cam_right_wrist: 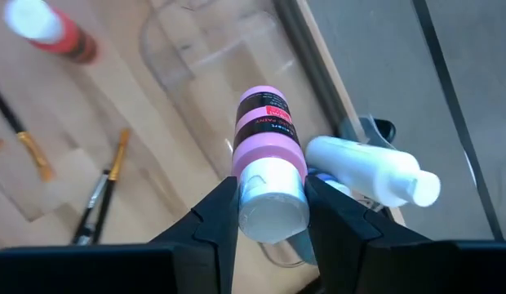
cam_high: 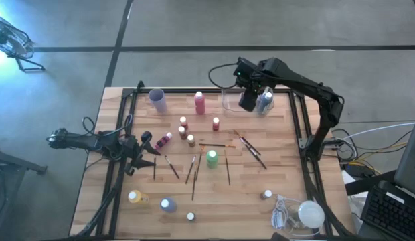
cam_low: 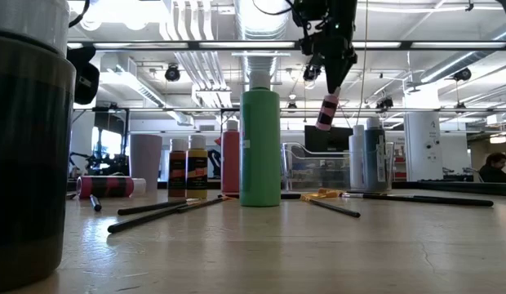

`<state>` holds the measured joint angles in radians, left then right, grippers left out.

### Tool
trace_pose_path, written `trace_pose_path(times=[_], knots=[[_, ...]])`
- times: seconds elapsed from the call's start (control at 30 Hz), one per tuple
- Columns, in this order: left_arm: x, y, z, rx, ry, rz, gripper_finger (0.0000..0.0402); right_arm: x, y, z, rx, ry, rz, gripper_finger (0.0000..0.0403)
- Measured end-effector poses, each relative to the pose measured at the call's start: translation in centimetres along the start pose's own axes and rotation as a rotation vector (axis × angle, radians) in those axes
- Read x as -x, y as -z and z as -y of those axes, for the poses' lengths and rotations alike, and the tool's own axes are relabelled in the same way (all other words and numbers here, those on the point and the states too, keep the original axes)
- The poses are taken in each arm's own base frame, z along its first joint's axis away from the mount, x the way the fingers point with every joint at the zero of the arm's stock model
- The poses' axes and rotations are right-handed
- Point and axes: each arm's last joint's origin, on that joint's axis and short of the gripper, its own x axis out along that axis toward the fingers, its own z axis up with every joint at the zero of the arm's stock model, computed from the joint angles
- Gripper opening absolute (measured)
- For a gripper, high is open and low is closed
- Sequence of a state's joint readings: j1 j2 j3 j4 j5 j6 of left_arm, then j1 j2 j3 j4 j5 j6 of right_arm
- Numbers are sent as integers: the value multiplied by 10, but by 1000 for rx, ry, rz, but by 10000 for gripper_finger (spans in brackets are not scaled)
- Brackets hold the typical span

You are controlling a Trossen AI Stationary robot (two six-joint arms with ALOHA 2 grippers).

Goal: Pick & Place Paint Supplies
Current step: Put the pink paint bottle into the transparent bin

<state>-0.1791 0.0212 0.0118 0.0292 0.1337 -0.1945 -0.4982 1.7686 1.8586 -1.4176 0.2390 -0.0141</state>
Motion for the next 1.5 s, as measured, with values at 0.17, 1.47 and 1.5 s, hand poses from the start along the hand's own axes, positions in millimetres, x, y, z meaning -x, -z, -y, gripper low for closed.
trace_pose_path(times=[0.17,1.47,1.5], knots=[[0,0,0,0,0,0,216,-20,-16,8,69,3,-37,112],[0,0,0,0,0,0,216,-156,-38,94,115,-122,-424,116],[0,0,0,0,-1,0,216,-158,-38,95,118,-123,-427,116]])
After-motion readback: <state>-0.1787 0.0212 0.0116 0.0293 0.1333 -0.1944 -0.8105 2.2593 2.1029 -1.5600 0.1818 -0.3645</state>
